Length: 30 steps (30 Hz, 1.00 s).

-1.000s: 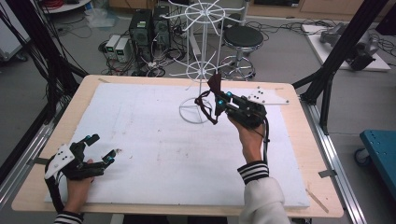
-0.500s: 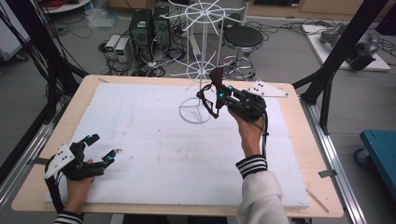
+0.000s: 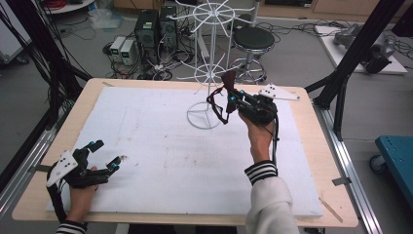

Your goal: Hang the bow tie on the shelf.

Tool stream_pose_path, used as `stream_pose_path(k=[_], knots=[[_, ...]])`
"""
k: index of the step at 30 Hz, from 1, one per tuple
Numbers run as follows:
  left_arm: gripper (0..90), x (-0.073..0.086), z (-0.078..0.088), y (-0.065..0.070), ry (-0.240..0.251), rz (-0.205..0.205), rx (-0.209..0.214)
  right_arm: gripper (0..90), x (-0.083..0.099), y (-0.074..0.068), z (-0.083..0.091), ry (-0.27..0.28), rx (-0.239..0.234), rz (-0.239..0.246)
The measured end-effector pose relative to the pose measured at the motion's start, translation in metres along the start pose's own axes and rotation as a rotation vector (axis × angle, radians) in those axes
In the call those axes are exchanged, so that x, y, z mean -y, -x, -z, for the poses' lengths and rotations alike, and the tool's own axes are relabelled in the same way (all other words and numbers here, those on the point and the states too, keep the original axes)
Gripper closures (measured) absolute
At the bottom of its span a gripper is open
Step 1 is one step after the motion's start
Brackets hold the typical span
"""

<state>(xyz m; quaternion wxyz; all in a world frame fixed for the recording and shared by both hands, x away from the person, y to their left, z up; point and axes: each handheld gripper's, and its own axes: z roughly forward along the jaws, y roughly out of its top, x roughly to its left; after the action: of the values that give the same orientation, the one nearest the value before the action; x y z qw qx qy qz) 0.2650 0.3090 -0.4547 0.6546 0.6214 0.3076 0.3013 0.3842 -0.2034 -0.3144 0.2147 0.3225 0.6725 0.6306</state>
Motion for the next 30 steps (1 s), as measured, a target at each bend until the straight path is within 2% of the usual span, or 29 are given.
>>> stream_pose_path(k=[6, 12, 19, 24, 28, 30], knots=[[10.0, 0.0, 0.0, 0.0, 0.0, 0.0, 0.0, 77.1, 0.005, 0.002, -0.001, -0.022, 0.024, -0.026], [10.0, 0.0, 0.0, 0.0, 0.0, -0.001, 0.0, 77.1, 0.014, 0.007, -0.004, -0.045, 0.035, -0.086], [10.0, 0.0, 0.0, 0.0, -0.001, -0.001, 0.0, 77.0, 0.022, 0.009, -0.008, -0.073, 0.043, -0.107], [10.0, 0.0, 0.0, 0.0, 0.0, 0.001, 0.0, 77.0, 0.03, 0.011, -0.01, -0.11, 0.051, -0.127], [10.0, 0.0, 0.0, 0.0, 0.0, 0.0, 0.0, 77.0, 0.039, 0.015, -0.011, -0.168, 0.065, -0.14], [10.0, 0.0, 0.0, 0.0, 0.0, 0.001, 0.001, 76.9, 0.042, 0.016, -0.011, -0.19, 0.077, -0.126]])
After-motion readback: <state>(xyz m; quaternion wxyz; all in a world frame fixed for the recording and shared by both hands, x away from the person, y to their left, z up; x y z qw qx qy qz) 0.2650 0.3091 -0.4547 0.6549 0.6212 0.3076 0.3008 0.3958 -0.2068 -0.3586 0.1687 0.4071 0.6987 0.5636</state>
